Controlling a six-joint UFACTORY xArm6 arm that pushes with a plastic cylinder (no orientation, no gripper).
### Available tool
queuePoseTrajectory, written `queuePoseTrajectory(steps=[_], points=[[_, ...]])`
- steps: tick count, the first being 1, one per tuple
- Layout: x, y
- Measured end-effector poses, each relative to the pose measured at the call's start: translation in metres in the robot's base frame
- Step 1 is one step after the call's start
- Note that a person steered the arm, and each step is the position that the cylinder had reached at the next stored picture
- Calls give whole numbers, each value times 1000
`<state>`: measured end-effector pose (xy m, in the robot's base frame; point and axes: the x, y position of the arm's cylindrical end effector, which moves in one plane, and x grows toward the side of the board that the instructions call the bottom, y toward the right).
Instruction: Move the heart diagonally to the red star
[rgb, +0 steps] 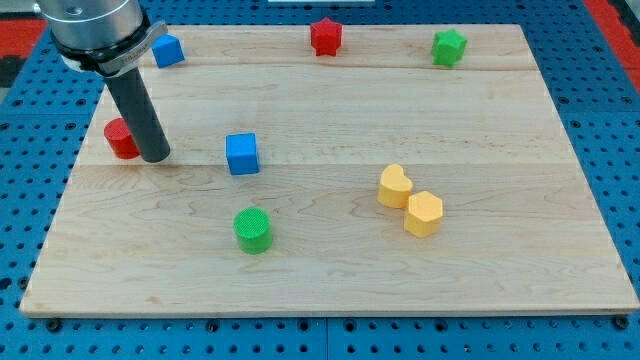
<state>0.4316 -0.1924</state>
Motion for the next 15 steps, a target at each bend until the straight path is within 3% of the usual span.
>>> queuePoseTrajectory(steps=[7,11,14,15], points=[[4,63],[71,255],[-1,341],[8,344]])
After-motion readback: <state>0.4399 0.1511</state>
